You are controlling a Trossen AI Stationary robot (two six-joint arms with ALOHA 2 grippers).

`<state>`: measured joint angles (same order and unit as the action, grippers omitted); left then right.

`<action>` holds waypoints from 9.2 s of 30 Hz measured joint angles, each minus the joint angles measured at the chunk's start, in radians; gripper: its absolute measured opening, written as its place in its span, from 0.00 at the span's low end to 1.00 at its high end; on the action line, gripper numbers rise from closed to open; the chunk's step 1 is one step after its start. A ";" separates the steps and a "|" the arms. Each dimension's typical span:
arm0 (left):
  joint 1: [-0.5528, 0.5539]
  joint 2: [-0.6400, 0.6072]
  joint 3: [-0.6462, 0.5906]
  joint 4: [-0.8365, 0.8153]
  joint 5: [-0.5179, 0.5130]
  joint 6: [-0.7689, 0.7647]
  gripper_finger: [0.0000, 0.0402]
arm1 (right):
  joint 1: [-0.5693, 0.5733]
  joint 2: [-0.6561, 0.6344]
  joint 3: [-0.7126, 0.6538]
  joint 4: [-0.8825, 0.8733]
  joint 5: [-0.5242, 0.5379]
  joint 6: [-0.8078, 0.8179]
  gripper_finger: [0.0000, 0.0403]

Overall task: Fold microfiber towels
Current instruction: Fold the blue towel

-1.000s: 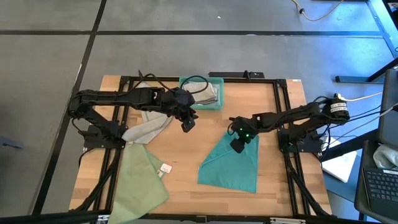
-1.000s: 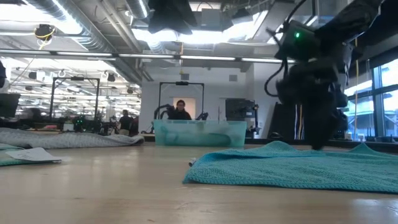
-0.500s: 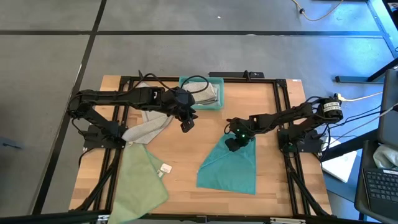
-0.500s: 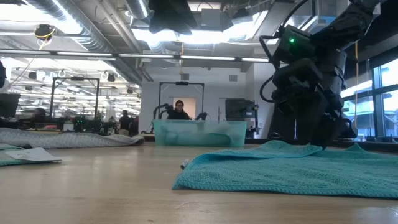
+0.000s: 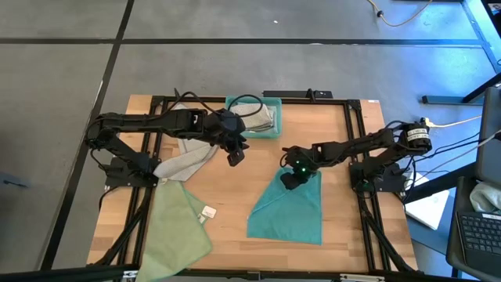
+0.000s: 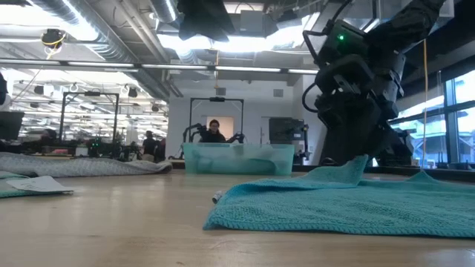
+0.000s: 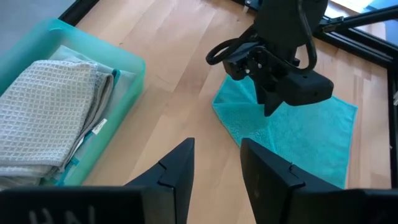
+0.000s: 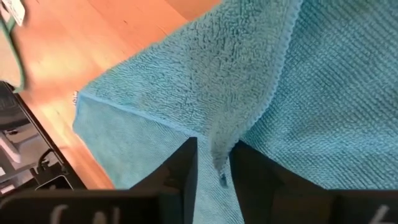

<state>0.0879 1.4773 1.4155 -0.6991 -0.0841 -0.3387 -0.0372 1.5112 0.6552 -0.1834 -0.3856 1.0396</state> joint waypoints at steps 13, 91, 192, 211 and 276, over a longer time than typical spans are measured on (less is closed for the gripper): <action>0.005 0.000 0.000 -0.005 0.000 0.020 0.30 | 0.000 -0.002 0.000 -0.013 -0.015 0.009 0.02; -0.068 0.000 0.000 -0.044 0.344 0.113 0.30 | 0.663 0.437 0.761 -0.040 0.649 0.975 0.02; -0.273 -0.001 0.000 -0.190 0.088 -0.176 0.30 | 0.732 0.150 0.110 0.065 0.181 0.706 0.02; -0.273 0.000 0.000 -0.190 0.089 -0.174 0.30 | 0.761 0.150 0.111 -0.006 0.120 0.740 0.13; -0.234 0.074 0.000 -0.364 0.067 0.002 0.30 | -0.081 0.157 0.118 -0.148 0.166 -0.052 0.48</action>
<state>-0.1460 1.5509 1.4151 -1.0628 -0.0170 -0.3368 -0.1179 1.6682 0.7729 -0.3316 -0.2199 0.9876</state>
